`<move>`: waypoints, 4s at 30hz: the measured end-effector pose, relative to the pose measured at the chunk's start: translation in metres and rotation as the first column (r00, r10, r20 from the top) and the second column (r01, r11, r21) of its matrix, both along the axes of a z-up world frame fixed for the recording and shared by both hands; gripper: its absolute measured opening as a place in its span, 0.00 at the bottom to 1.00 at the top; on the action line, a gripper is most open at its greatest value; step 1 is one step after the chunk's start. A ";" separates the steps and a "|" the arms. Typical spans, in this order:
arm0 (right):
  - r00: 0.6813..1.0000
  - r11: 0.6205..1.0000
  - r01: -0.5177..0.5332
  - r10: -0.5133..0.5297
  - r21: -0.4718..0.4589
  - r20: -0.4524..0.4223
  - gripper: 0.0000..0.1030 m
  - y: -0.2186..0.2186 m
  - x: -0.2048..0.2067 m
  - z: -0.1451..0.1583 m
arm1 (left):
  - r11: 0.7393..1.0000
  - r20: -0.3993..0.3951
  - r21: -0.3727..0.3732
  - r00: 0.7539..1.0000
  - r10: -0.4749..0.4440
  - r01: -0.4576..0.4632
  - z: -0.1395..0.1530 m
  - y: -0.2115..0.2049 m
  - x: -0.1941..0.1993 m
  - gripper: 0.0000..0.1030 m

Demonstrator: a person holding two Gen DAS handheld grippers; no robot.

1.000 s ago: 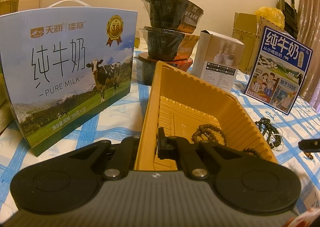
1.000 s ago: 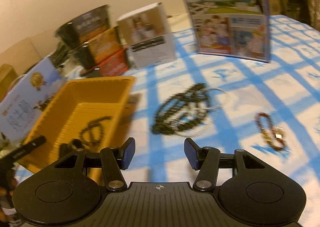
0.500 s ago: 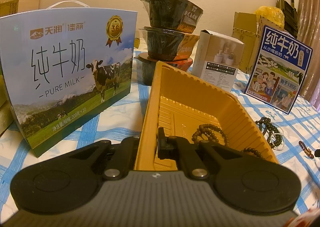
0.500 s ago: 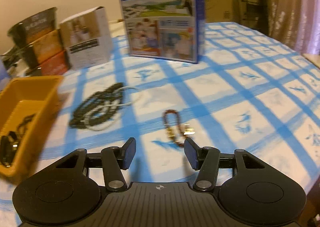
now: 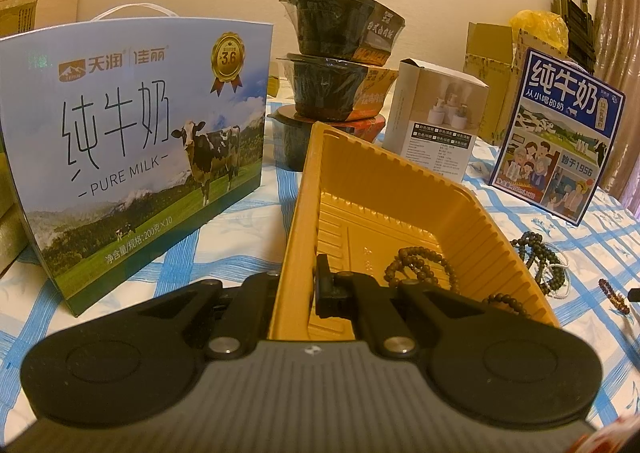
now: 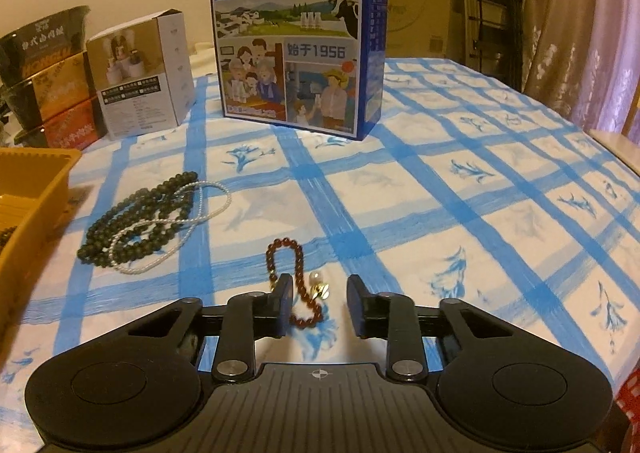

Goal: Organize jewelry

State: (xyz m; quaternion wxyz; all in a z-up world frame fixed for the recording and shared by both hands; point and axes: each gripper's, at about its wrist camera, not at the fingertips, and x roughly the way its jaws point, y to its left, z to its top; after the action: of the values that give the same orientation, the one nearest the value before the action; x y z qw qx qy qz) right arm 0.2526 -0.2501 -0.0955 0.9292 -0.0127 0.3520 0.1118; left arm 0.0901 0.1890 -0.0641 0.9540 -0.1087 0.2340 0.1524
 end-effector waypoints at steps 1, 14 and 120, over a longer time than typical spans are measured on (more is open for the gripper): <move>1.000 1.000 -0.005 0.005 -0.003 0.000 0.25 0.000 0.003 -0.001 | 1.000 0.000 0.000 1.000 0.000 0.000 0.000 0.000 0.000 0.03; 0.997 0.992 -0.076 0.078 -0.105 0.009 0.09 0.015 0.023 -0.016 | 1.000 -0.002 0.003 1.000 -0.001 0.001 0.000 0.002 -0.001 0.03; 0.999 0.996 -0.029 0.032 0.083 -0.027 0.42 0.023 -0.028 0.012 | 1.000 -0.001 0.003 1.000 -0.001 0.001 0.002 -0.001 0.000 0.03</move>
State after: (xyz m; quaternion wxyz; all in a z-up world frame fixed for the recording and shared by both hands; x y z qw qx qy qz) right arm 0.2243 -0.2271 -0.0838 0.9220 0.0219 0.3601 0.1405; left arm 0.0896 0.1879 -0.0618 0.9542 -0.1070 0.2343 0.1522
